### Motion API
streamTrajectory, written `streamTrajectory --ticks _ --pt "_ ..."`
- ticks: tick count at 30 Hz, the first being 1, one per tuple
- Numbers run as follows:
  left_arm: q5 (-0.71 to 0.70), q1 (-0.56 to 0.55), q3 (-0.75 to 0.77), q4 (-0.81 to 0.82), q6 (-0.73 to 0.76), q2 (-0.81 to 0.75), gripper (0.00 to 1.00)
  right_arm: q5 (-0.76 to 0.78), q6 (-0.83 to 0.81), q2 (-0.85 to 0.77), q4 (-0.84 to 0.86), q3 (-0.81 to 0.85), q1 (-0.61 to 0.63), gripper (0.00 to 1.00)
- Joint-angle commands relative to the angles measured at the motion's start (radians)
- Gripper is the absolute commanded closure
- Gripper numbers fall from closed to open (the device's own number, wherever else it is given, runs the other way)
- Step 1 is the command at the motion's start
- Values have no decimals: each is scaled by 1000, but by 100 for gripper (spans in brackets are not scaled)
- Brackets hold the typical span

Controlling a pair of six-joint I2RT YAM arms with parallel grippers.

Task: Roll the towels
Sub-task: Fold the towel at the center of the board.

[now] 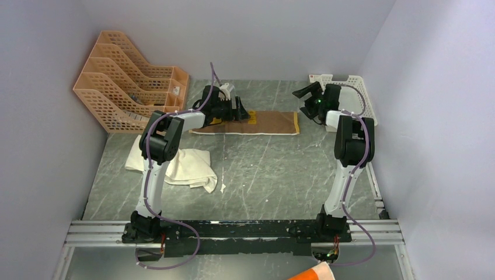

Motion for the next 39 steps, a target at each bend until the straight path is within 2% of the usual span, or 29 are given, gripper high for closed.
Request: streamTrajectory --ticks 1,4,6,11,17,23,28,36,39 --pt "-12 13 -8 -132 16 63 3 31 -163 -65 -89 30 13 1" --pt "-12 13 -4 -135 13 66 3 129 -301 -156 -155 10 51 2" --pt "-13 13 -4 -134 10 65 3 180 -372 -205 -141 -31 73 5" --pt "-17 13 -5 -137 10 58 4 31 -413 -221 -81 -93 95 19" --pt "-21 13 -8 -131 -4 51 4 0 -396 -159 -90 -103 196 22" --pt "-30 13 -11 -146 6 35 4 4 -326 -51 -77 -88 225 22" --pt "-36 22 -16 -155 10 24 4 25 -316 -4 -72 -85 160 21" --pt "-15 34 -4 -156 -5 19 4 51 -367 28 -123 -35 103 20" --pt "8 45 16 -171 -4 -34 4 46 -393 23 -136 -14 103 19"
